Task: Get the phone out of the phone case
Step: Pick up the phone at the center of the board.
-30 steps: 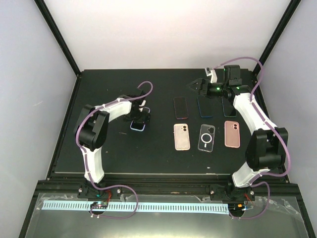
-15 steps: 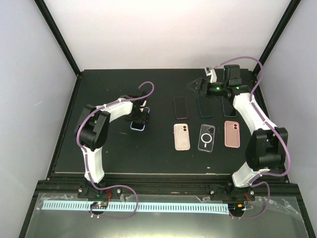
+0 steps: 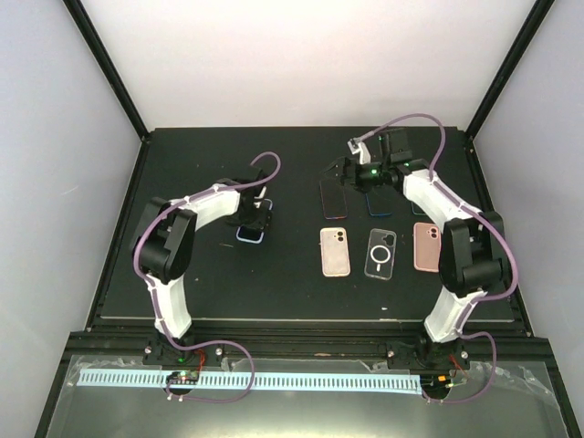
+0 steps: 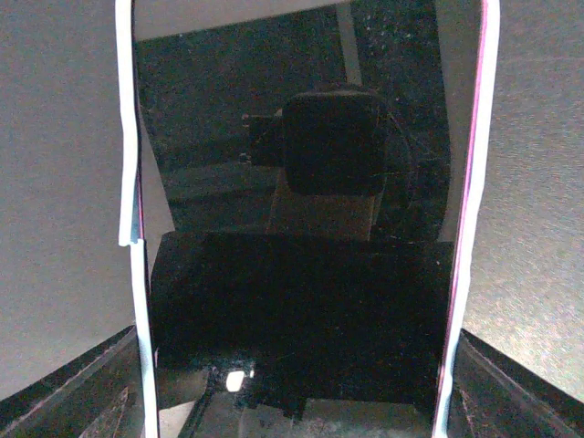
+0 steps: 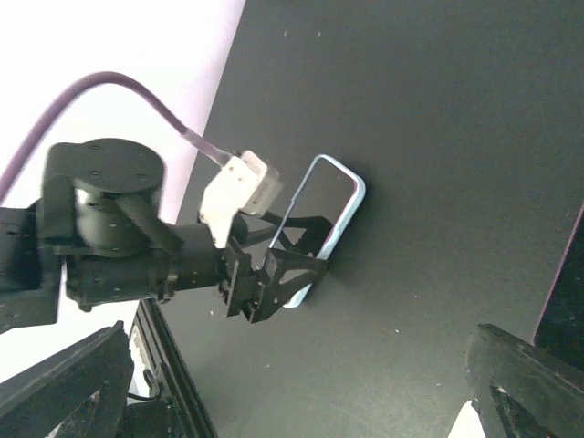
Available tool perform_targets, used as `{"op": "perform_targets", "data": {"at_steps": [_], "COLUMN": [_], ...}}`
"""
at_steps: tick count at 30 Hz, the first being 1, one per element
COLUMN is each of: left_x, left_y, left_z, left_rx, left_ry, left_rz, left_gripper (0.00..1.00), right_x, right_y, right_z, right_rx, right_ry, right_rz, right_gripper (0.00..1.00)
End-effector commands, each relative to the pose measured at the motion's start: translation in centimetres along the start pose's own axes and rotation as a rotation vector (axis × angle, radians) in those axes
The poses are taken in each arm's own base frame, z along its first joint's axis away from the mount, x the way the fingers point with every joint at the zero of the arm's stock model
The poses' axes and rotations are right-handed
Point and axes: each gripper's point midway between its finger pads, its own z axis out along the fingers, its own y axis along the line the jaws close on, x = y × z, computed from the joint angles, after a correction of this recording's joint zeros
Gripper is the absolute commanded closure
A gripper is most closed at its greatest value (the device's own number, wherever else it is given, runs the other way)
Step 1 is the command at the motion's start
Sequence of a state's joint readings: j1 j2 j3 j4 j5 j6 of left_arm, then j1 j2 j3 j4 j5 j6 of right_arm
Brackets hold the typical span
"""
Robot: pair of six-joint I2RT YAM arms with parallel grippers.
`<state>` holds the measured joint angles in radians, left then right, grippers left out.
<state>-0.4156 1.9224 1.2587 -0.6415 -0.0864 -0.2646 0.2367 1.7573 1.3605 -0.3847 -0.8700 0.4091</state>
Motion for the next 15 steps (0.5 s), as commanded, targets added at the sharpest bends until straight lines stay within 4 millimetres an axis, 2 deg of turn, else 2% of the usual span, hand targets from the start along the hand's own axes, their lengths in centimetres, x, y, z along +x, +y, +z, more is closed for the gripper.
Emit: {"op": "perform_targets", "data": {"at_steps": [1, 6, 11, 15], "left_x": [-3.0, -3.9, -4.8, -5.5], "left_y": [-0.7, -1.4, -3.0, -4.4], "left_z": [-4.2, -6.1, -8.7, -11.2], "left_rx": [0.029, 0.061, 0.127, 0.186], "left_ry": [-0.152, -0.230, -0.313, -0.395], "left_rz": [-0.017, -0.020, -0.016, -0.004], "left_gripper": [0.31, 0.31, 0.32, 0.32], "right_x": [-0.2, 0.5, 1.2, 1.5], "right_y": [-0.4, -0.8, 0.6, 1.8], "right_z": [1.6, 3.7, 5.5, 6.7], "right_rx": [-0.007, -0.025, -0.081, -0.127], "right_ry": [-0.001, 0.035, 0.063, 0.062], "right_rz": [0.039, 0.092, 0.131, 0.190], "right_gripper": [0.00, 0.00, 0.01, 0.09]}}
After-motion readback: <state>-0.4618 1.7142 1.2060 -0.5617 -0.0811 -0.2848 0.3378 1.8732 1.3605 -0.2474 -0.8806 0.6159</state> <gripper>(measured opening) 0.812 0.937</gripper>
